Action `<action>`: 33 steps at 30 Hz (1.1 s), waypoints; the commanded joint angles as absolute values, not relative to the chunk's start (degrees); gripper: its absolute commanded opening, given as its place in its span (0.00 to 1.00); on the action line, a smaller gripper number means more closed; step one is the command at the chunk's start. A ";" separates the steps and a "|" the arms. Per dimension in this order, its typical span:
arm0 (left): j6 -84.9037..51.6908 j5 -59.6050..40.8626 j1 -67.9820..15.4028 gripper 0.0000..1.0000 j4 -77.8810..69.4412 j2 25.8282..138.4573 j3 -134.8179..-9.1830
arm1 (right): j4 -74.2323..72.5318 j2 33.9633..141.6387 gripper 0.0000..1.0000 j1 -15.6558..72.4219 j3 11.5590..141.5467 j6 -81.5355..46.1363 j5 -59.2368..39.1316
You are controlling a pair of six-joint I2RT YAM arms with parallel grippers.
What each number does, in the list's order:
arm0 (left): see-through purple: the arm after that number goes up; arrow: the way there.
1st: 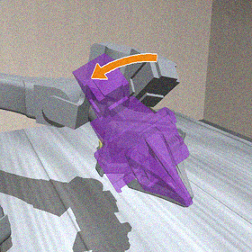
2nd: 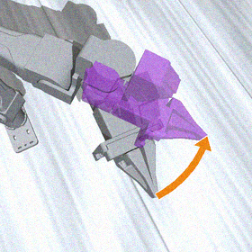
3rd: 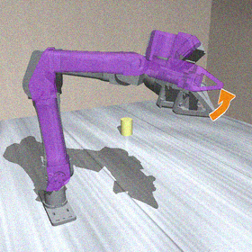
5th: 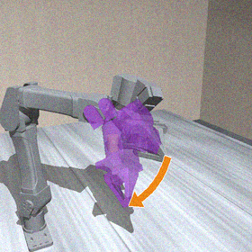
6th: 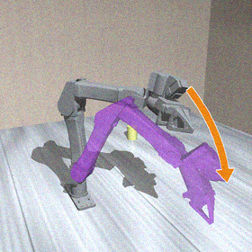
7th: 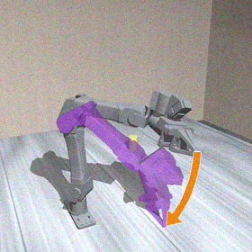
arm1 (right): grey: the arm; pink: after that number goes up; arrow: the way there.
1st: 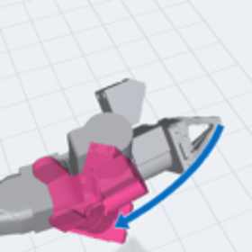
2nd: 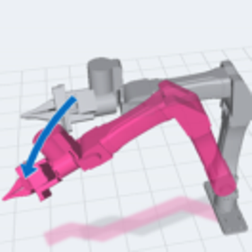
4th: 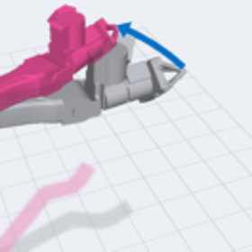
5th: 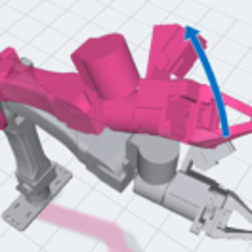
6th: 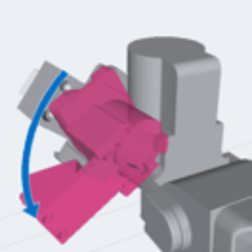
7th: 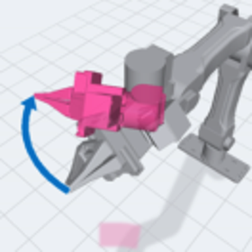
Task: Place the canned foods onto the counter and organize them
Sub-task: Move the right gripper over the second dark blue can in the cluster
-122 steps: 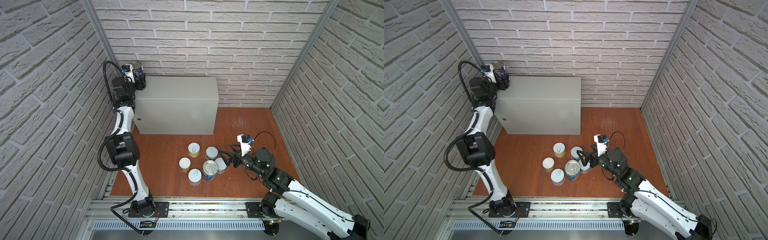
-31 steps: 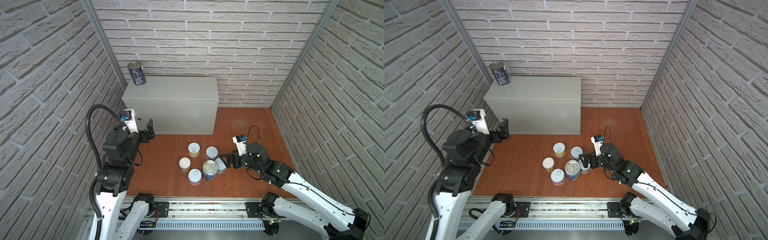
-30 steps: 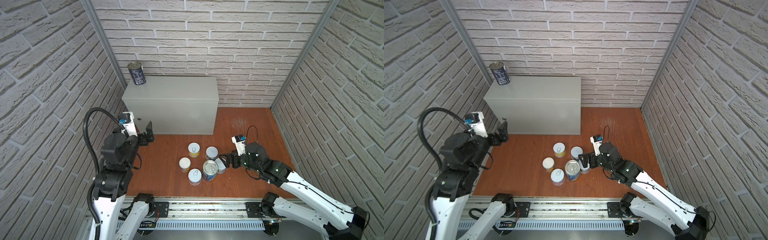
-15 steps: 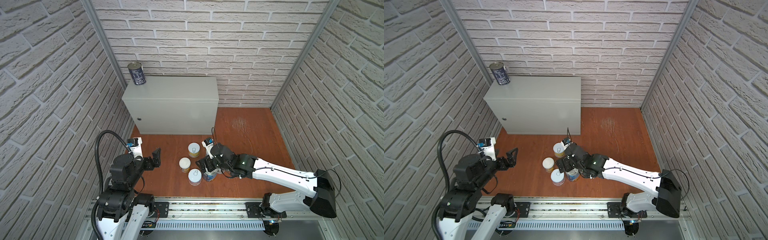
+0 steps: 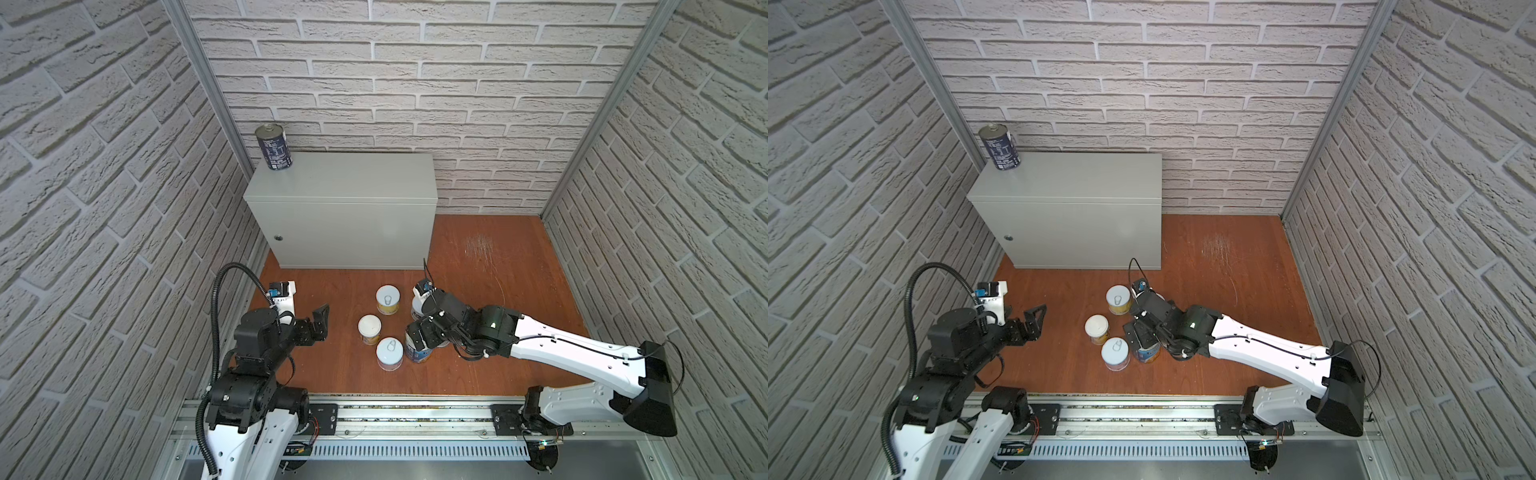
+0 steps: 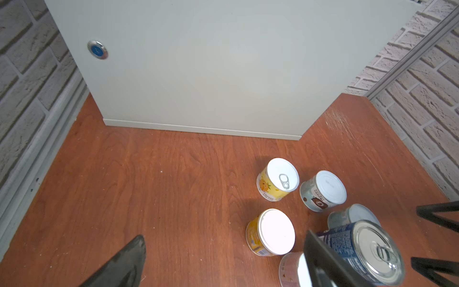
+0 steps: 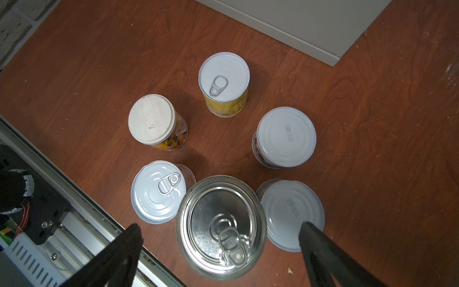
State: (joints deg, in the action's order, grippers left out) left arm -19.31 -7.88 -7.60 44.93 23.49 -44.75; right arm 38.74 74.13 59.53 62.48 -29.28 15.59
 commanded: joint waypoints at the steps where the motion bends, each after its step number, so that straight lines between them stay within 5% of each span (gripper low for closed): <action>1: -18.22 -8.76 -7.85 0.98 41.71 23.03 -44.91 | 41.65 74.25 1.00 59.85 64.33 -28.36 14.00; 28: -15.32 -13.51 -7.87 0.98 32.40 26.45 -39.37 | 40.22 86.45 1.00 59.85 63.98 -32.18 13.40; 33: -14.77 -13.53 -7.83 0.98 32.34 26.63 -39.23 | 40.34 88.67 0.90 59.80 64.20 -32.38 13.97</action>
State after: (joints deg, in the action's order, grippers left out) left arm -16.05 -12.56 -7.57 35.53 26.85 -39.66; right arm 41.47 88.38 59.53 64.27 -31.35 13.72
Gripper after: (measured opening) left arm 0.983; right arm 0.922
